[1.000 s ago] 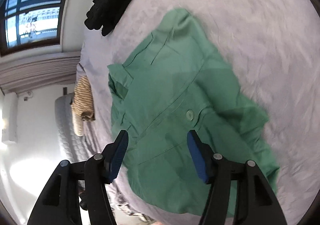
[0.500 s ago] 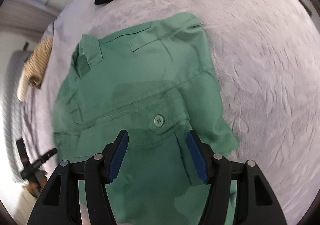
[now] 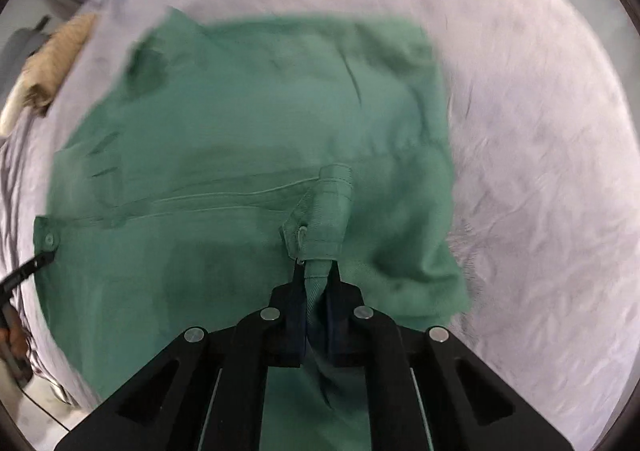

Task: Fold large clothes
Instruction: 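Lift the hem with both tools and fold it over toward the collar, then lower the folded half onto the jacket and open both tools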

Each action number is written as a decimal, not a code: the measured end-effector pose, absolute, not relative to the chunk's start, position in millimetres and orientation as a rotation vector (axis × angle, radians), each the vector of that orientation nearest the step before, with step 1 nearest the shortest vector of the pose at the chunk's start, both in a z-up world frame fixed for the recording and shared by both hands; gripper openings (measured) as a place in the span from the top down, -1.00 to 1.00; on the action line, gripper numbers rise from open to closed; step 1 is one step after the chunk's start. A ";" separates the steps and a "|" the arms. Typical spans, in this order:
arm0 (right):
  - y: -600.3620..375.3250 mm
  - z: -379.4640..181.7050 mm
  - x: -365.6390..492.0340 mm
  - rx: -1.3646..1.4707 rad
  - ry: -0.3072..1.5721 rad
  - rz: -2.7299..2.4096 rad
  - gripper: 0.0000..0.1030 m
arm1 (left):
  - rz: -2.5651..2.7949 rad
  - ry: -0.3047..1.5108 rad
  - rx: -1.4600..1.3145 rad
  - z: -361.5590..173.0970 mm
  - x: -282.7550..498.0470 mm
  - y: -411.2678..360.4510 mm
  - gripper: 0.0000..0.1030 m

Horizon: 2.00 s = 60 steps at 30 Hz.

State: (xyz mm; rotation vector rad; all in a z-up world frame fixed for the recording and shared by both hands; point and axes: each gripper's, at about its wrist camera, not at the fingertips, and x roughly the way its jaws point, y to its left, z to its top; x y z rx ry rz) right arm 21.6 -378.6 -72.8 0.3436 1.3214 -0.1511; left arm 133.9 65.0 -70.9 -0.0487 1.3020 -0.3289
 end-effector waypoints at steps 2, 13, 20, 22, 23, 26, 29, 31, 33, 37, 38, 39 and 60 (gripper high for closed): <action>-379.2 -38.6 10.7 0.359 1.241 -0.127 0.86 | -0.353 1.248 -0.078 -42.2 125.7 69.3 0.72; -390.5 4.2 79.8 0.283 1.058 -0.137 0.86 | -0.314 1.012 0.000 7.0 190.1 42.2 0.72; -399.5 -79.6 145.5 0.230 1.165 -0.199 0.86 | -0.200 1.091 0.066 -75.8 234.4 15.0 0.72; -400.9 -103.9 150.5 0.229 1.202 -0.218 0.86 | -0.162 1.117 0.084 -101.1 241.0 9.5 0.72; -401.7 -114.0 151.6 0.231 1.215 -0.224 0.84 | -0.155 1.129 0.077 -108.9 243.9 9.6 0.72; -405.6 -125.0 153.7 0.252 1.226 -0.241 0.69 | -0.120 1.147 0.072 -121.6 244.6 10.5 0.45; -419.9 -113.8 145.1 0.346 1.220 -0.295 0.27 | -0.003 1.120 0.112 -107.2 240.7 22.4 -0.43; -430.7 -99.1 134.1 0.406 1.180 -0.319 0.25 | 0.000 1.093 0.101 -92.0 234.2 34.8 -0.43; -433.0 -78.1 116.7 0.434 1.134 -0.324 0.34 | -0.037 1.103 0.085 -77.2 226.0 46.6 -0.43; -405.6 -56.6 91.5 0.431 1.116 -0.211 0.89 | -0.103 1.100 0.097 -60.8 194.4 52.5 -0.43; -391.9 -58.1 85.9 0.435 1.125 -0.161 0.89 | -0.115 1.110 0.091 -62.0 187.7 50.3 -0.43; -377.8 -62.6 80.4 0.431 1.140 -0.119 0.89 | -0.134 1.126 0.085 -67.0 178.9 46.1 -0.43; -433.0 -90.6 10.0 0.581 1.103 -0.327 1.00 | -0.019 1.158 0.029 -91.8 141.5 96.0 -0.60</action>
